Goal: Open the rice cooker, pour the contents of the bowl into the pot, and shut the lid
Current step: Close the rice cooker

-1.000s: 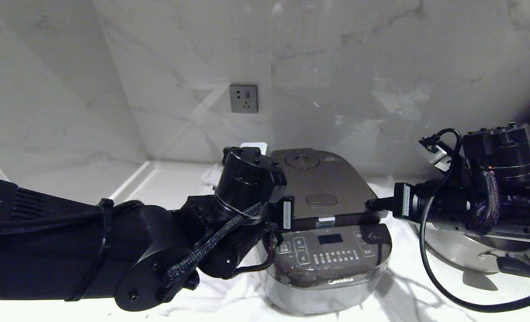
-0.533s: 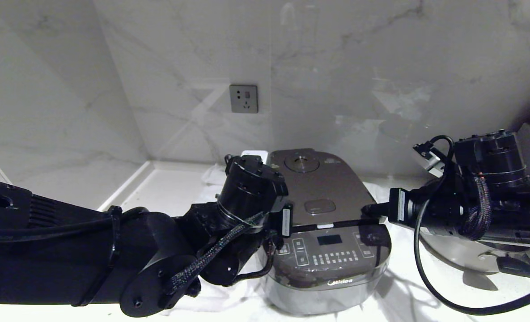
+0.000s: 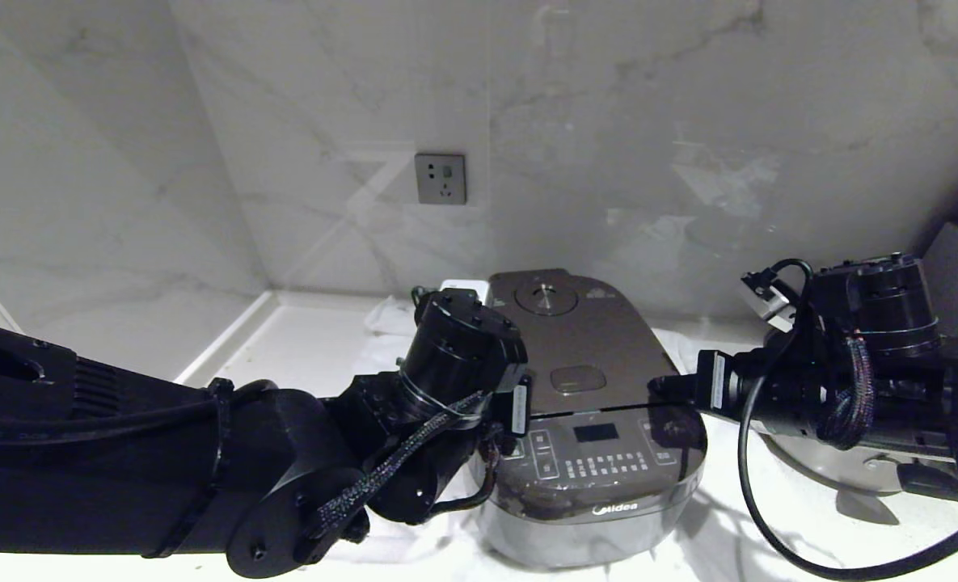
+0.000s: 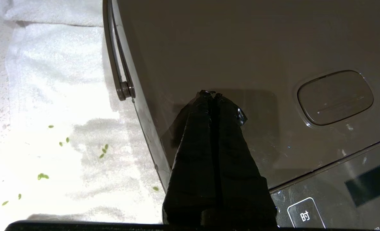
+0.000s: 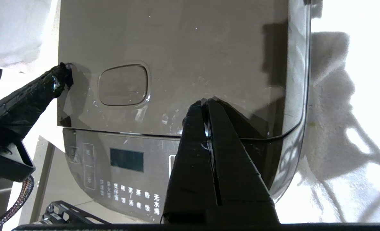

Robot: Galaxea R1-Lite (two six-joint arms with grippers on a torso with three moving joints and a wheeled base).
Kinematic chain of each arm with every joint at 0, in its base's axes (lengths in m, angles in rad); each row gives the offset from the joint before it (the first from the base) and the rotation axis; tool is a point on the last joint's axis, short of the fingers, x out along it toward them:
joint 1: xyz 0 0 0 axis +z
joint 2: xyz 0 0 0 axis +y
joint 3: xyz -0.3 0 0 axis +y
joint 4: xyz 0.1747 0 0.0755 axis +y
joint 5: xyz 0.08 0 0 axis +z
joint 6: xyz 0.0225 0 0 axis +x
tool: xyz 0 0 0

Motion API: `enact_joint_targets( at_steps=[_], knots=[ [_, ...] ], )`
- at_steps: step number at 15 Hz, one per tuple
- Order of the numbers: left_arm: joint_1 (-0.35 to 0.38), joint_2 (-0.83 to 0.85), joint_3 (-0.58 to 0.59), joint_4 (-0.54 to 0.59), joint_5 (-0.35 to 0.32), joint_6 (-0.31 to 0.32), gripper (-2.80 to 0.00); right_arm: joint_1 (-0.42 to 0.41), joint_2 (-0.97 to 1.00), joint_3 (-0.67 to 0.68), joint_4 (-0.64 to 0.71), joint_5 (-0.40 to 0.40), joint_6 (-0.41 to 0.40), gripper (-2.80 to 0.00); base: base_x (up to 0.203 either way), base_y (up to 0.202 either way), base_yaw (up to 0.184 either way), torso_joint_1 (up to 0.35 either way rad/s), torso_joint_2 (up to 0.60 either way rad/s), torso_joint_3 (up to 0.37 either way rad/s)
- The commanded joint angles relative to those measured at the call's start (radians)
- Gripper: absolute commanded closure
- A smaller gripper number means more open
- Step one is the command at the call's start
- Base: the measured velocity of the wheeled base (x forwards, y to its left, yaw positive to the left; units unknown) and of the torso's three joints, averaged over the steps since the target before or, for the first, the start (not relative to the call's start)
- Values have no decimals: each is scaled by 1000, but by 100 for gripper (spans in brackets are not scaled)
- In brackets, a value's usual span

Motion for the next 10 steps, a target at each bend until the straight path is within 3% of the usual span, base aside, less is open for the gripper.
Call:
enact_joint_targets(
  at_steps=[1, 10],
  knots=[
    [-3, 9, -1, -2, 2, -3, 0, 0, 15, 18, -11, 1, 4, 0, 0, 0, 0, 0, 0, 0],
    [-12, 17, 13, -5, 3, -4, 0, 0, 27, 28, -21, 2, 12, 0, 0, 0, 0, 0, 0, 0]
  ],
)
